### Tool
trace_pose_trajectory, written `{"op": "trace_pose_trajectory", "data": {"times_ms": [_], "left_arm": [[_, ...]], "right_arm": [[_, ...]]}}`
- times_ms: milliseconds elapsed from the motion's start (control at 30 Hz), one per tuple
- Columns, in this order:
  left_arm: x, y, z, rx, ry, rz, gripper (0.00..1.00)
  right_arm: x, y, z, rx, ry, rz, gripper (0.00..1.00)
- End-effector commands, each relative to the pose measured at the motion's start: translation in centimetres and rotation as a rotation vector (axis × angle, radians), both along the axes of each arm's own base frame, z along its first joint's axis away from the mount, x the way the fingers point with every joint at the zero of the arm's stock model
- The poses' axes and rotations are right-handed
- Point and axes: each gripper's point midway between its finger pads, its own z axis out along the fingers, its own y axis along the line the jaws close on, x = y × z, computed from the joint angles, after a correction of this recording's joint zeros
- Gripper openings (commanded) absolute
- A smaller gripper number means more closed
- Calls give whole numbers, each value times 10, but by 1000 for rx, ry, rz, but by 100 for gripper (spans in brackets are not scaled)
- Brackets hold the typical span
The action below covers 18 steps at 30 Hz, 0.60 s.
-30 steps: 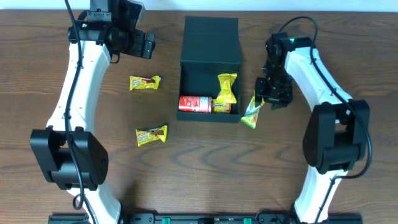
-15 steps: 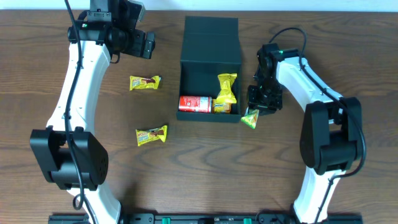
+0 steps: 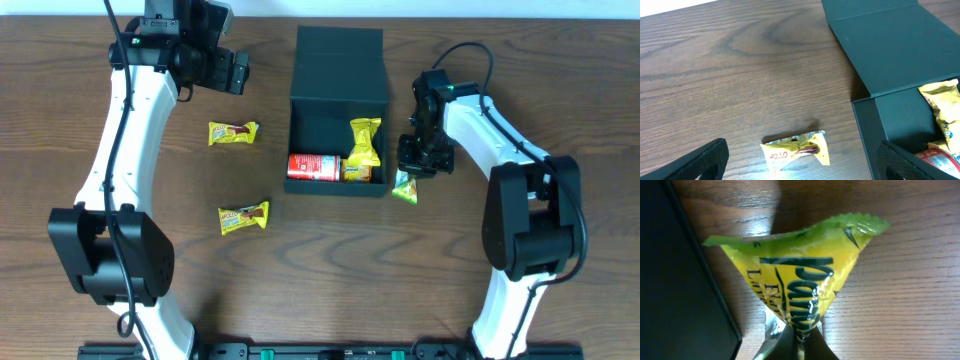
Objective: Pack container
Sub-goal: 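Carry the green-yellow bar into the box beside the yellow bag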
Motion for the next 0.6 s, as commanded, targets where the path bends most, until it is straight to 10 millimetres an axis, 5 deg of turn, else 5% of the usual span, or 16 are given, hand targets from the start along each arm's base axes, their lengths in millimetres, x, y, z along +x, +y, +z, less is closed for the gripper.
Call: {"op": "trace_pose_trajectory", "data": {"times_ms": [0,167,400,567], "left_arm": [[0,1,5,6,-14,-9,95],[0,2,6,6,-14,-8,95],[0,2,5,10,-14,-6,95],[0,2,5,10,-14,-7,95]], "right_arm": [[3,1,1,-16,-19,3,2],[26,5,23,-4,-86,2,1],[88,25,110,1,-331,37,2],[116,69,158,56,-514,119,2]]}}
